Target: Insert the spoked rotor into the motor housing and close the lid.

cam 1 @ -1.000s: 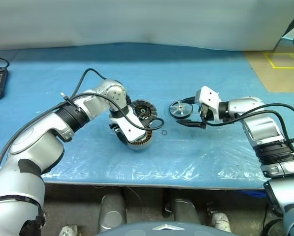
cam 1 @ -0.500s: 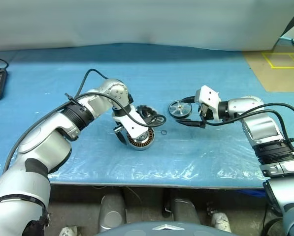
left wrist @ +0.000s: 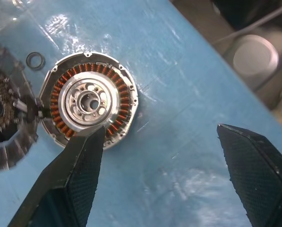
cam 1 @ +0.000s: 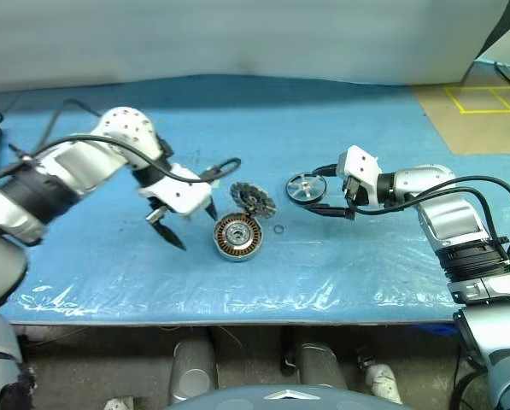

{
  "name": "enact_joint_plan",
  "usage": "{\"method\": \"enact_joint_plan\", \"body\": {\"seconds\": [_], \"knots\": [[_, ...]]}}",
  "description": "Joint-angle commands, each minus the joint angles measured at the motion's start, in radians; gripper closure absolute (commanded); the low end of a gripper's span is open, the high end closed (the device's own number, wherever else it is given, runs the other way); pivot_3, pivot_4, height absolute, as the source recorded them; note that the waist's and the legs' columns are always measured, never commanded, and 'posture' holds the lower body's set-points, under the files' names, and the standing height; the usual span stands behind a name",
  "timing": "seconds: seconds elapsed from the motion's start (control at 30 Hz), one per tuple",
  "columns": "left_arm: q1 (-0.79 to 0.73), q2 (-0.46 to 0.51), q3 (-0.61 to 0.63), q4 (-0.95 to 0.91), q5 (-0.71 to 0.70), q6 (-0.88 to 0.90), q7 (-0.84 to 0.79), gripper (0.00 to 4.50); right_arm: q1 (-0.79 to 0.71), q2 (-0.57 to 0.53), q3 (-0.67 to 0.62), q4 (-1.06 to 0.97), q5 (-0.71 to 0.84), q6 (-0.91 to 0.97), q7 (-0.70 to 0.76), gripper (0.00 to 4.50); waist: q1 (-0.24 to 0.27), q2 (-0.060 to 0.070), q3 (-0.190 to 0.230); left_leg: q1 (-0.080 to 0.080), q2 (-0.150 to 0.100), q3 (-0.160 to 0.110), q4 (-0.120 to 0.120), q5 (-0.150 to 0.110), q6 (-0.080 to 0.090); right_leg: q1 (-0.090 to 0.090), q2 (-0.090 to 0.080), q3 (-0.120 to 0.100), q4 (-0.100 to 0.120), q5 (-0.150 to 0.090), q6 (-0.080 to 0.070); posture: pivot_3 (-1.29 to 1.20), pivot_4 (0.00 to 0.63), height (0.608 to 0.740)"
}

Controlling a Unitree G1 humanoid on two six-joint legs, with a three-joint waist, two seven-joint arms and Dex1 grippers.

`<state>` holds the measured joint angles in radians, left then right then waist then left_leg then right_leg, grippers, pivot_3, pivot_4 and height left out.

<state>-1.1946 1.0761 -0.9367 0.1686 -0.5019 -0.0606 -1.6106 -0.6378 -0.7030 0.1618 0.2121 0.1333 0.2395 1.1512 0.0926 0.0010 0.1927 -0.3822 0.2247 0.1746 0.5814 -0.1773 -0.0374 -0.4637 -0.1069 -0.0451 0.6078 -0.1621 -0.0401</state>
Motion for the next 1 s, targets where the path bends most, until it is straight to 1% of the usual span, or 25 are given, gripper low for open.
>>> {"method": "enact_joint_plan", "body": {"seconds": [0.03,0.07,0.13,0.2,0.27,0.4,0.47,0.57,0.63,0.7,0.73,0.77,0.9,1.0], "knots": [[0.068,-0.012,0.140,0.041,-0.105,0.107,-0.004,0.54,0.036,0.028,-0.064,-0.065,0.078,0.041,-0.015,0.00,0.002,0.000,0.000,0.000,0.000,0.000,0.000,0.000,0.000,0.000,0.000,0.001,0.000,0.000,0.000,0.00,0.150,0.740],[0.098,-0.021,0.180,0.048,-0.127,0.137,-0.004,0.54,0.049,0.035,-0.071,-0.080,0.092,0.055,-0.019,0.00,0.003,0.000,0.000,0.000,0.000,0.000,0.000,0.000,0.000,0.001,0.000,0.001,0.000,0.000,0.000,0.00,0.150,0.740],[0.184,-0.061,0.292,0.063,-0.152,0.171,0.008,0.54,0.078,0.052,-0.086,-0.109,0.116,0.074,-0.034,0.00,0.002,0.000,0.000,0.000,-0.001,0.000,0.001,0.000,0.000,0.002,0.000,0.001,0.000,0.000,0.000,0.00,0.150,0.740],[0.270,-0.110,0.403,0.097,-0.209,0.236,0.025,0.54,0.111,0.070,-0.105,-0.141,0.148,0.097,-0.052,0.00,0.002,0.000,0.000,0.000,-0.001,0.000,0.002,0.000,0.000,0.002,-0.001,0.002,0.000,0.000,0.000,0.00,0.150,0.740],[0.338,-0.147,0.482,0.106,-0.206,0.256,0.055,0.54,0.137,0.081,-0.115,-0.167,0.163,0.108,-0.068,0.00,0.002,0.000,0.000,0.000,-0.001,0.000,0.002,0.000,0.000,0.002,-0.001,0.002,0.000,0.000,0.000,0.00,0.150,0.740],[0.485,-0.220,0.615,0.066,-0.206,0.300,0.134,0.54,0.200,0.100,-0.120,-0.251,0.194,0.145,-0.105,0.00,0.000,0.000,0.000,0.002,-0.001,0.000,0.001,0.000,0.000,0.002,0.000,0.002,0.001,0.000,0.000,0.00,0.150,0.740],[0.551,-0.258,0.681,0.036,-0.208,0.272,0.147,0.54,0.226,0.106,-0.120,-0.294,0.209,0.170,-0.123,0.00,0.000,0.000,0.000,0.003,-0.001,0.000,0.001,0.000,0.000,0.003,0.000,0.002,0.001,0.000,0.000,0.00,0.150,0.740],[0.628,-0.291,0.739,-0.009,-0.191,0.309,0.192,0.54,0.270,0.113,-0.103,-0.374,0.233,0.214,-0.140,0.00,0.001,0.000,0.000,0.003,-0.001,0.000,0.001,0.000,0.000,0.003,0.000,0.002,0.000,0.000,0.000,0.00,0.150,0.740],[0.684,-0.313,0.755,-0.025,-0.148,0.271,0.206,0.54,0.288,0.124,-0.084,-0.403,0.231,0.229,-0.158,0.00,0.001,0.000,-0.001,0.004,-0.001,0.000,0.001,0.000,0.000,0.004,0.000,0.002,0.000,0.000,0.000,0.00,0.150,0.740],[0.742,-0.357,0.783,-0.038,-0.126,0.211,0.225,0.54,0.299,0.134,-0.058,-0.405,0.206,0.226,-0.179,0.00,0.000,0.000,-0.001,0.007,-0.001,0.000,0.000,0.000,0.000,0.007,0.000,0.003,0.000,0.000,0.001,0.00,0.150,0.740],[0.766,-0.375,0.793,-0.045,-0.119,0.193,0.227,0.54,0.302,0.135,-0.046,-0.399,0.190,0.219,-0.187,0.00,0.000,0.000,-0.001,0.008,-0.001,0.000,0.000,0.000,0.000,0.007,0.000,0.003,-0.001,-0.001,0.002,0.00,0.150,0.740],[0.787,-0.392,0.800,-0.053,-0.112,0.179,0.229,0.54,0.304,0.136,-0.036,-0.392,0.179,0.213,-0.193,0.00,0.000,0.000,-0.001,0.008,-0.001,0.000,0.000,0.000,0.000,0.008,0.000,0.004,-0.001,-0.004,0.007,0.00,0.150,0.740],[0.859,-0.452,0.812,-0.021,-0.061,0.070,0.195,0.54,0.286,0.167,-0.012,-0.325,0.146,0.178,-0.225,0.00,0.000,-0.001,-0.001,0.008,-0.001,0.000,0.000,0.000,0.000,0.008,0.000,0.004,-0.001,-0.005,0.008,0.00,0.150,0.740],[0.887,-0.483,0.821,0.000,-0.040,0.031,0.191,0.54,0.282,0.178,0.006,-0.280,0.117,0.139,-0.226,0.00,0.000,-0.001,-0.001,0.009,-0.001,0.000,0.000,0.000,0.000,0.008,0.000,0.004,-0.001,-0.005,0.008,0.00,0.150,0.740]]}}
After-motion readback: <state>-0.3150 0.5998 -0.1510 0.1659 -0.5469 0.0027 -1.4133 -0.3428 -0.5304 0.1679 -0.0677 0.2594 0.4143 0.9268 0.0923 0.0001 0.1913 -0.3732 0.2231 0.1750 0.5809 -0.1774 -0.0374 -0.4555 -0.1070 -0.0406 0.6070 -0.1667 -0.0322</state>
